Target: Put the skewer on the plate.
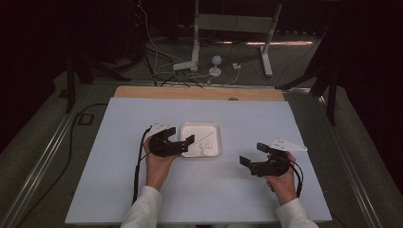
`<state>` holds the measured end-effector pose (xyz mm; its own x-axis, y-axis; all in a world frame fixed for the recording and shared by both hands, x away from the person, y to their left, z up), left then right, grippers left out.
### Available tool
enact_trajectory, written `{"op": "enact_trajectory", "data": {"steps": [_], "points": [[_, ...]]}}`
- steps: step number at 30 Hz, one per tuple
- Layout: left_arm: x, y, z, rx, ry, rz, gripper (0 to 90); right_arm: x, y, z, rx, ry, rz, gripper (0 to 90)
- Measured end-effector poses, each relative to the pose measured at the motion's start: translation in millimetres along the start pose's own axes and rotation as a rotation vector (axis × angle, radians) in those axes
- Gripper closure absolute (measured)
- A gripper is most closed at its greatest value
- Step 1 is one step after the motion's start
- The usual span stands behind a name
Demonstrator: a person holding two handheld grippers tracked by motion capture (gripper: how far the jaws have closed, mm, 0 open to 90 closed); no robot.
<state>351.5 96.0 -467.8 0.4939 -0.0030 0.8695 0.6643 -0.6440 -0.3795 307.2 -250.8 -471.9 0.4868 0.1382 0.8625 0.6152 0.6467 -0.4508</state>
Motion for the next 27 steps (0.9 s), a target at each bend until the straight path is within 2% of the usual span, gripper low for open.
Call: {"op": "enact_trajectory", "data": {"steps": [5, 10, 13, 15, 21, 25, 27], "points": [[0.4, -23.7, 6.7, 0.004, 0.008, -0.023, 4.7, 0.2, -2.4, -1.1, -0.008, 0.001, -0.008, 1.2], [-4.5, -47.2, 16.8, 0.029, 0.031, -0.042, 0.9, 0.3, -7.3, -1.8, -0.026, -0.024, -0.027, 1.2], [-9.7, -57.4, 23.1, 0.047, 0.044, -0.043, 0.7, -0.7, -10.2, -1.6, -0.054, -0.057, -0.039, 1.2], [-14.5, -65.2, 26.6, 0.055, 0.059, -0.049, 0.5, -1.9, -12.0, -2.1, -0.053, -0.069, -0.046, 1.1], [-25.5, -88.2, 33.5, 0.070, 0.106, -0.075, 0.4, -5.3, -18.1, -4.8, -0.050, -0.079, -0.064, 0.0], [-30.7, -101.7, 37.5, 0.084, 0.118, -0.112, 0.4, -8.8, -22.7, -8.5, -0.054, -0.074, -0.074, 0.0], [-34.0, -107.5, 39.8, 0.095, 0.129, -0.114, 0.4, -10.8, -25.5, -10.3, -0.057, -0.078, -0.079, 0.0]]}}
Point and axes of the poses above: each handheld gripper's, and its own axes: y roughly forward along the jaws, x roughly out of its top, z roughly to its left, the point moved 2 cm from there along y, roughly forward along the jaws
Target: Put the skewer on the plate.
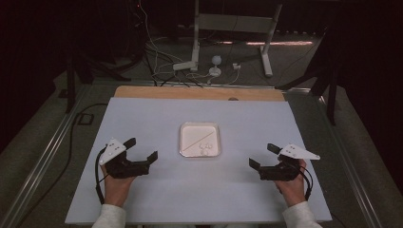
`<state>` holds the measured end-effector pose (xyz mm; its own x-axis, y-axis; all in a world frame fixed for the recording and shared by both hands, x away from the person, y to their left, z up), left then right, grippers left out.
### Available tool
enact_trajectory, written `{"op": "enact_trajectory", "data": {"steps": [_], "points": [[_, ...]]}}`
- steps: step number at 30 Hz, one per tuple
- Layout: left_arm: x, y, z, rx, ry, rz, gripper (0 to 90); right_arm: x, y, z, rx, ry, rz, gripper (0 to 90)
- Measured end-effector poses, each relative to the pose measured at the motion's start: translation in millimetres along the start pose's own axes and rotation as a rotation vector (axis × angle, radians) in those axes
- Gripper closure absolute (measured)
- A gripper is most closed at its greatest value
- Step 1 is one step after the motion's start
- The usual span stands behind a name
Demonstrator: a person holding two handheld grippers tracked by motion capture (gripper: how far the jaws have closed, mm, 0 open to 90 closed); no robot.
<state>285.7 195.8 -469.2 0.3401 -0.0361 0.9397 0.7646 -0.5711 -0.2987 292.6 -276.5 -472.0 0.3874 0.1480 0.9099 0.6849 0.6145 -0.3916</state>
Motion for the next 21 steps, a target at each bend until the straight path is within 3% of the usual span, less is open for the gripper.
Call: {"op": "enact_trajectory", "data": {"steps": [7, 13, 21], "points": [[-6.9, -17.3, 9.0, 0.039, -0.008, -0.025, 0.4, -6.3, -7.4, -4.8, -0.014, 0.004, -0.009, 0.0], [-11.6, -23.3, 9.8, 0.048, 0.015, -0.021, 0.4, -9.7, -11.4, -7.5, -0.011, 0.008, -0.022, 0.0], [-10.5, -31.6, 14.6, 0.064, 0.015, -0.055, 0.4, -15.4, -14.3, -9.1, -0.012, -0.005, -0.018, 0.0]]}}
Point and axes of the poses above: each handheld gripper's, and its own axes: y roughly forward along the jaws, x roughly out of its top, z roughly to its left, the point moved 2 cm from there along y, roughly forward along the jaws
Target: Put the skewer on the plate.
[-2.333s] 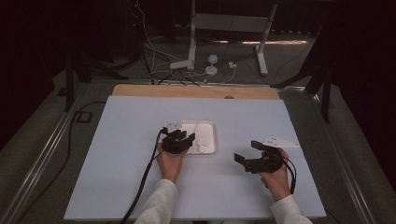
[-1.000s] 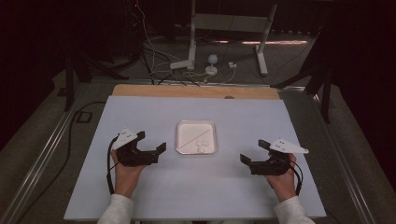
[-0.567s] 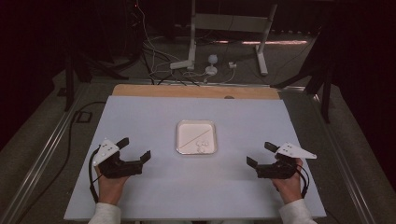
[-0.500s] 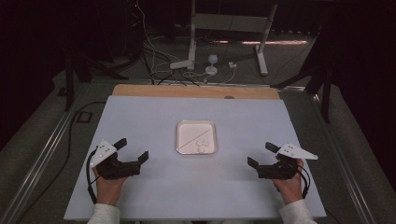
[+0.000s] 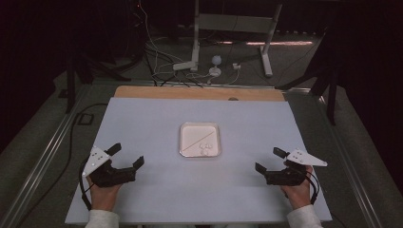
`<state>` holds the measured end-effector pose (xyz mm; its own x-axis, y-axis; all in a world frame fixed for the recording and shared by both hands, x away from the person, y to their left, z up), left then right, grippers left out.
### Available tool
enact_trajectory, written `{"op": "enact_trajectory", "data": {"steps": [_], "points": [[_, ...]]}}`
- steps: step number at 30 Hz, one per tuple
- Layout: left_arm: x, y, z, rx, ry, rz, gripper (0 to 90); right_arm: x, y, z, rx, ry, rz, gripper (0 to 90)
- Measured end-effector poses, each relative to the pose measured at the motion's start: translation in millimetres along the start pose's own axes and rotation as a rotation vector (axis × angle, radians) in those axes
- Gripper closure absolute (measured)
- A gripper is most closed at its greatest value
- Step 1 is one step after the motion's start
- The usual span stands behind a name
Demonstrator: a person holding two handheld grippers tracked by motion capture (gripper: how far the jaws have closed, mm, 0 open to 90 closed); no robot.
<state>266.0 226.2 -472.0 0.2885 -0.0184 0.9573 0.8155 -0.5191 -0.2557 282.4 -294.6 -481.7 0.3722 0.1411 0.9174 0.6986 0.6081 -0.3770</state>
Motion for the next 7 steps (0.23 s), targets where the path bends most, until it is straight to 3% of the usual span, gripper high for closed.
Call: {"op": "enact_trajectory", "data": {"steps": [7], "points": [[-2.3, 0.0, 3.2, 0.013, -0.003, 0.007, 0.4, -5.1, -1.6, -0.7, 0.007, 0.011, 0.009, 0.0]]}}
Point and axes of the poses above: each handheld gripper's, and its own axes: y roughly forward along the jaws, x roughly out of its top, z roughly to its left, the point moved 2 cm from there along y, roughly forward along the jaws
